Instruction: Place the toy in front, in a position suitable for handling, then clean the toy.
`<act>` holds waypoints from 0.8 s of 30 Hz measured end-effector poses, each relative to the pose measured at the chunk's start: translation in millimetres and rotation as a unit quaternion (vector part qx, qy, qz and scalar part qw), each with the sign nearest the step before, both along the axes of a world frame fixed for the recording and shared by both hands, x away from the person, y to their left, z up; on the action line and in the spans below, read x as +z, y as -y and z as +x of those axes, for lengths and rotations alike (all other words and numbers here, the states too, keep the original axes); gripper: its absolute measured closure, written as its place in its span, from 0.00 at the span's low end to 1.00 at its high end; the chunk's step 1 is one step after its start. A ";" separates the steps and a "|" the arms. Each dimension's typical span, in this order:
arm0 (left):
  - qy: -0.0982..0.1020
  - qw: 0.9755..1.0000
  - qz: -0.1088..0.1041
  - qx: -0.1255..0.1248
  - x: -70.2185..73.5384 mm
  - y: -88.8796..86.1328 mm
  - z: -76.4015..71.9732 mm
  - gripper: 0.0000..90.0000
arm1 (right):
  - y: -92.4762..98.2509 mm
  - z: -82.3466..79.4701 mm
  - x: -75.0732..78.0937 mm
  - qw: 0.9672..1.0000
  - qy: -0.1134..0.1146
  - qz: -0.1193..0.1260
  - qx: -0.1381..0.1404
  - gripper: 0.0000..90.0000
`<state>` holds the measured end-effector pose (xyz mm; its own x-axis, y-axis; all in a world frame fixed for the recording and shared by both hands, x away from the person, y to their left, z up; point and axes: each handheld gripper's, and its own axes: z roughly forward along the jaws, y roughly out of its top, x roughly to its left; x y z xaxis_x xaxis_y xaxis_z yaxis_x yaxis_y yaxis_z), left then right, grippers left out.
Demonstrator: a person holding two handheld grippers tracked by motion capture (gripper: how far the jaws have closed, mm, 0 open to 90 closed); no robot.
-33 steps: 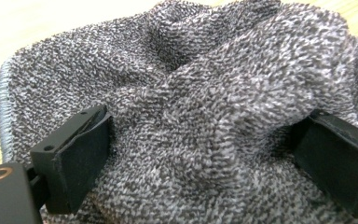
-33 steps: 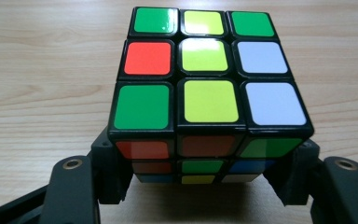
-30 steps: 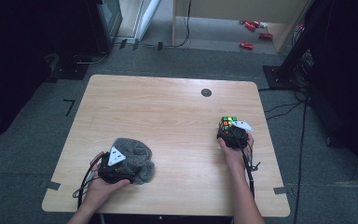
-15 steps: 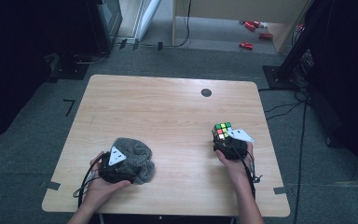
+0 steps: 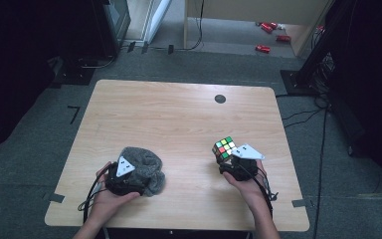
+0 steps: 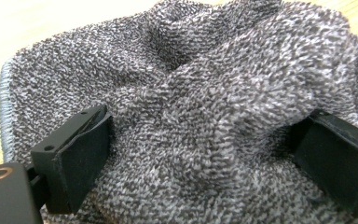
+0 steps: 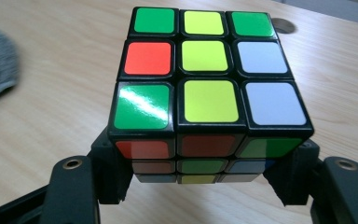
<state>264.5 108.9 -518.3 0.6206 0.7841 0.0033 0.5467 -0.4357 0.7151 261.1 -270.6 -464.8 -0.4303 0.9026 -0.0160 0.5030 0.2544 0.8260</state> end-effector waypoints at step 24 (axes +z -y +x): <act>0.090 0.985 -0.144 -0.020 63.4 -4.3 4.5 0.81 | -42.2 -17.2 -6.0 0.994 0.013 -0.014 0.107 0.38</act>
